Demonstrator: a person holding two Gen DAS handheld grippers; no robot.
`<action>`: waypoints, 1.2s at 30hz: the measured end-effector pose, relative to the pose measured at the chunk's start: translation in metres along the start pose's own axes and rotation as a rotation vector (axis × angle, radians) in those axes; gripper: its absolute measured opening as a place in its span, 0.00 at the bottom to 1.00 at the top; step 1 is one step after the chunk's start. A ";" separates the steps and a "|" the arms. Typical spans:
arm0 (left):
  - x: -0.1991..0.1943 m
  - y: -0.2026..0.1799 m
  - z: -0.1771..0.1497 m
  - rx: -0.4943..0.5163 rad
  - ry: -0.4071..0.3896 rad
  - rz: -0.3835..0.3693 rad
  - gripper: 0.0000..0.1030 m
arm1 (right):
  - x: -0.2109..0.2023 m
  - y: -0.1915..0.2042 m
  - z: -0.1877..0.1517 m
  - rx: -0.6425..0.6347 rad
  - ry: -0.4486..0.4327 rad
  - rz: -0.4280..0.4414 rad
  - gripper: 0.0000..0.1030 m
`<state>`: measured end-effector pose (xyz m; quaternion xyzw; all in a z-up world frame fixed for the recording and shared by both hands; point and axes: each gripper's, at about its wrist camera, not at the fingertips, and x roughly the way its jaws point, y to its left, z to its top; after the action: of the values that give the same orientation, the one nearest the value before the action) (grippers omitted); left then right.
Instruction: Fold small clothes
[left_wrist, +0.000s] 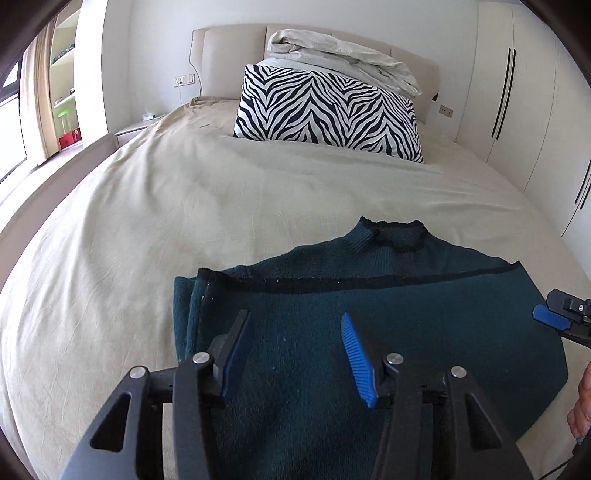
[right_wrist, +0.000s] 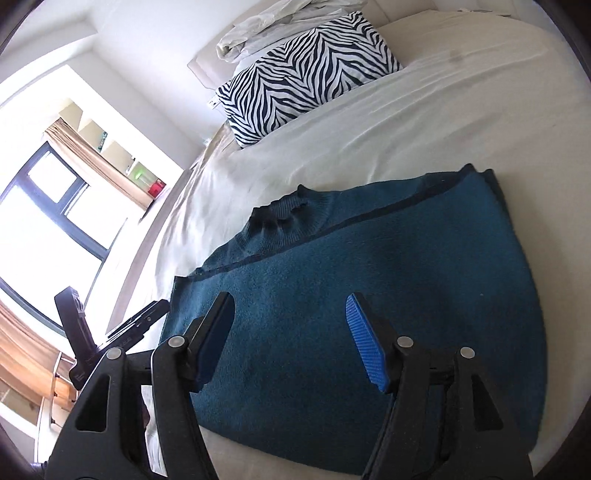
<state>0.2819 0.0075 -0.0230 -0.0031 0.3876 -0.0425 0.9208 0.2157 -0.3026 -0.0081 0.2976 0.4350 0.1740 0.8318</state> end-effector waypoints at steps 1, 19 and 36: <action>0.013 -0.004 0.003 0.023 0.015 0.033 0.52 | 0.016 0.002 0.004 0.026 0.019 0.016 0.60; 0.055 0.016 -0.026 -0.020 0.063 0.011 0.56 | 0.038 -0.104 0.052 0.334 -0.144 0.032 0.48; 0.023 0.027 -0.034 -0.116 0.044 -0.054 0.59 | -0.067 -0.080 -0.002 0.323 -0.236 0.036 0.47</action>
<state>0.2752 0.0336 -0.0640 -0.0659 0.4092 -0.0451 0.9089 0.1787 -0.3996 -0.0193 0.4534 0.3513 0.0806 0.8152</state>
